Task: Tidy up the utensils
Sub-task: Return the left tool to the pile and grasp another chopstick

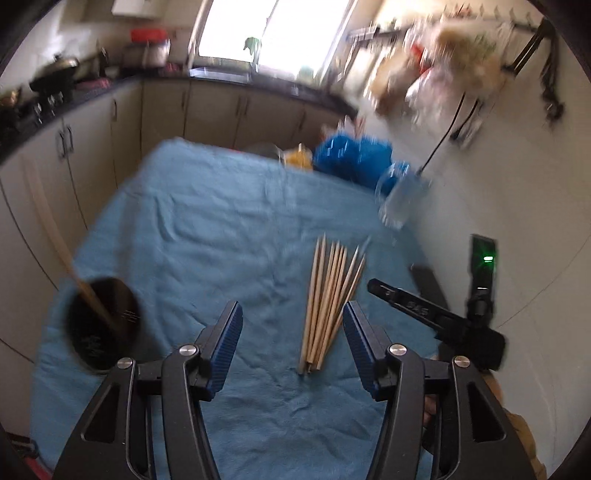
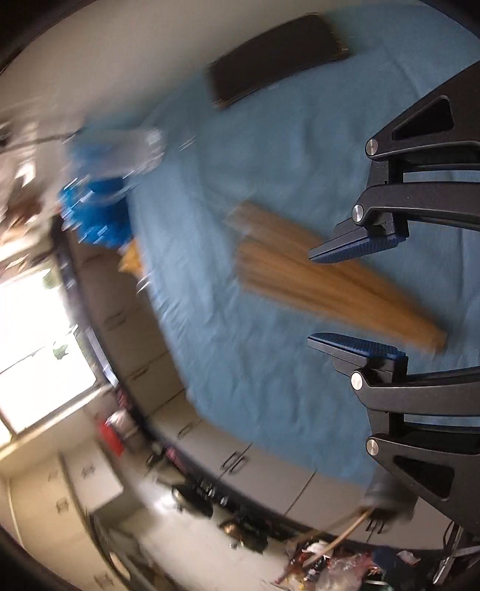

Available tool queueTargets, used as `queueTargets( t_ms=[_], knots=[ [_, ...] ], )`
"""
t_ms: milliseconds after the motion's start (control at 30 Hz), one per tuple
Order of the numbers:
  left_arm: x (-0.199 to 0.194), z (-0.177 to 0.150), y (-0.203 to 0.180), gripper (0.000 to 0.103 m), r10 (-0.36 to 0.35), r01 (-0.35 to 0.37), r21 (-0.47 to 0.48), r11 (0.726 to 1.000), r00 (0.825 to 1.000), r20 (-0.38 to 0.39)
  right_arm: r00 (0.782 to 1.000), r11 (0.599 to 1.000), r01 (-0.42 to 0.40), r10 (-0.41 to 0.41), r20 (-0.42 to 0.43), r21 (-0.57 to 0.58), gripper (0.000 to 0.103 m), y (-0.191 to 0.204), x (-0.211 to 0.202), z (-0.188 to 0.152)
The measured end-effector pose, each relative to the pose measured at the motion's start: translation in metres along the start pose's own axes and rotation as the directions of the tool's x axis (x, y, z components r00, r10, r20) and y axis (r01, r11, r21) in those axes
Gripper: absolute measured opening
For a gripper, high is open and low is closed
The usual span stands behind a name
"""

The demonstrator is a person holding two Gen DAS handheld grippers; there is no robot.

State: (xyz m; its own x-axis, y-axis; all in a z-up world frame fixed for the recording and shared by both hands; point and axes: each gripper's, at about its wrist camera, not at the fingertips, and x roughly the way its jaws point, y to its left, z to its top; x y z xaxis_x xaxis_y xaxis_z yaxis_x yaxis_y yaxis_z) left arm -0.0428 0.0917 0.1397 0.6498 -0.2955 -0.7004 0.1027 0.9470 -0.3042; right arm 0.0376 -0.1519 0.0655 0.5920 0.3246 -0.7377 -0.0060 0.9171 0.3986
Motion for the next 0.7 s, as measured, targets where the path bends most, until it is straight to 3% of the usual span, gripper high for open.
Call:
queueTargets(
  t_ms=[167,233,400,467,533,633,700],
  knots=[
    [0.089,-0.002,-0.007,0.054,0.064,-0.063,0.017,0.998,0.991,-0.116,0.999,1.0,0.021,-0.021,-0.049,-0.002,0.042,-0.024,0.026,0.0],
    [0.118,-0.001,-0.005,0.046,0.06,-0.061,-0.001,0.998,0.985,-0.164,0.998,0.999,0.031,-0.032,-0.056,-0.014,0.042,-0.026,0.034,0.004],
    [0.164,0.004,-0.015,0.045,0.07,-0.064,0.034,0.997,0.978,-0.197,0.994,0.995,0.075,-0.08,-0.074,-0.066,0.04,-0.024,0.06,0.013],
    [0.179,0.006,-0.021,0.039,0.075,-0.063,0.06,0.996,0.974,-0.215,0.993,0.991,0.096,-0.102,-0.058,-0.097,0.039,-0.02,0.067,0.015],
    [0.187,0.008,-0.026,0.027,0.108,-0.09,0.094,0.991,0.972,-0.207,0.991,0.986,0.118,-0.125,-0.053,-0.121,0.036,-0.018,0.072,0.02],
    [0.193,0.01,-0.029,0.007,0.084,-0.064,0.095,0.993,0.97,-0.228,0.982,0.972,0.177,-0.185,-0.038,-0.155,0.02,-0.015,0.077,0.024],
    [0.193,0.01,-0.027,0.007,0.071,-0.054,0.079,0.995,0.971,-0.228,0.98,0.967,0.187,-0.196,-0.036,-0.172,0.017,-0.014,0.078,0.025]
  ],
)
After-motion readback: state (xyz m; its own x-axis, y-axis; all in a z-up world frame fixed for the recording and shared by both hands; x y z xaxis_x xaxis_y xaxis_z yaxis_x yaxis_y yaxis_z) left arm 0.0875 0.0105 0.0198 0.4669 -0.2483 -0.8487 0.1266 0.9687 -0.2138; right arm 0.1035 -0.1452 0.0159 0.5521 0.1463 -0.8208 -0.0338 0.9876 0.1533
